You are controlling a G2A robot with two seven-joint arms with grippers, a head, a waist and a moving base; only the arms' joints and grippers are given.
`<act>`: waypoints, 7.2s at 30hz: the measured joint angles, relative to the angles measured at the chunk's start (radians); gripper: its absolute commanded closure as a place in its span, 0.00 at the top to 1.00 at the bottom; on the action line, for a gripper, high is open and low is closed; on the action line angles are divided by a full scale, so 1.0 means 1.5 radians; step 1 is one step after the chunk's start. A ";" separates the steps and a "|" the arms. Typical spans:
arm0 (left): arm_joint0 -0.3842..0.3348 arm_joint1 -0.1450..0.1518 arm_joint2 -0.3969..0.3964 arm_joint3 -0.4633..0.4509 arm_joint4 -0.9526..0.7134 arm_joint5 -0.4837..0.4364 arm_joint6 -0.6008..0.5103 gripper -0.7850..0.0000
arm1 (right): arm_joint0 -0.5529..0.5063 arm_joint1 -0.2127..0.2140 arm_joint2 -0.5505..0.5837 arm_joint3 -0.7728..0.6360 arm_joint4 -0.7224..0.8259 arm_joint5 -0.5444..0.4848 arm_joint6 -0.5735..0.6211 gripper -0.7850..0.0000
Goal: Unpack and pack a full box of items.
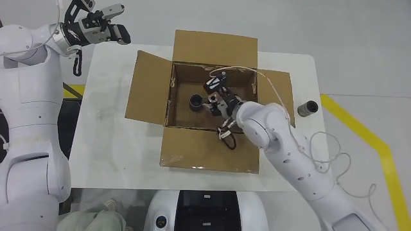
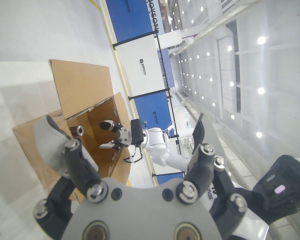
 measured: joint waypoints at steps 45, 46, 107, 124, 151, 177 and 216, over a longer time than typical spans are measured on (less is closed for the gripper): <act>0.000 0.000 0.000 0.000 0.000 0.000 0.000 1.00 | 0.184 -0.074 -0.080 0.336 0.105 -0.068 0.009 0.62; 0.000 0.000 0.000 0.000 0.000 0.000 0.000 1.00 | 0.186 -0.075 -0.082 0.342 0.107 -0.069 0.008 0.60; 0.000 0.000 0.000 0.000 0.000 0.000 0.000 1.00 | -0.024 -0.029 0.057 -0.099 -0.035 0.011 0.055 0.00; 0.000 0.000 0.000 0.000 0.000 0.000 0.000 1.00 | -0.090 -0.014 0.102 -0.199 -0.125 0.023 0.071 0.00; 0.000 0.000 0.000 0.000 0.000 0.000 0.000 1.00 | -0.412 0.023 0.399 -0.447 -0.150 0.083 0.051 0.00; 0.000 0.000 0.000 0.000 0.000 0.000 0.000 1.00 | -0.555 0.026 0.574 -0.392 -0.027 0.110 -0.002 0.00; 0.000 0.000 0.000 0.000 0.000 0.000 0.000 1.00 | -0.367 0.038 0.526 -0.072 -0.013 0.076 -0.005 0.00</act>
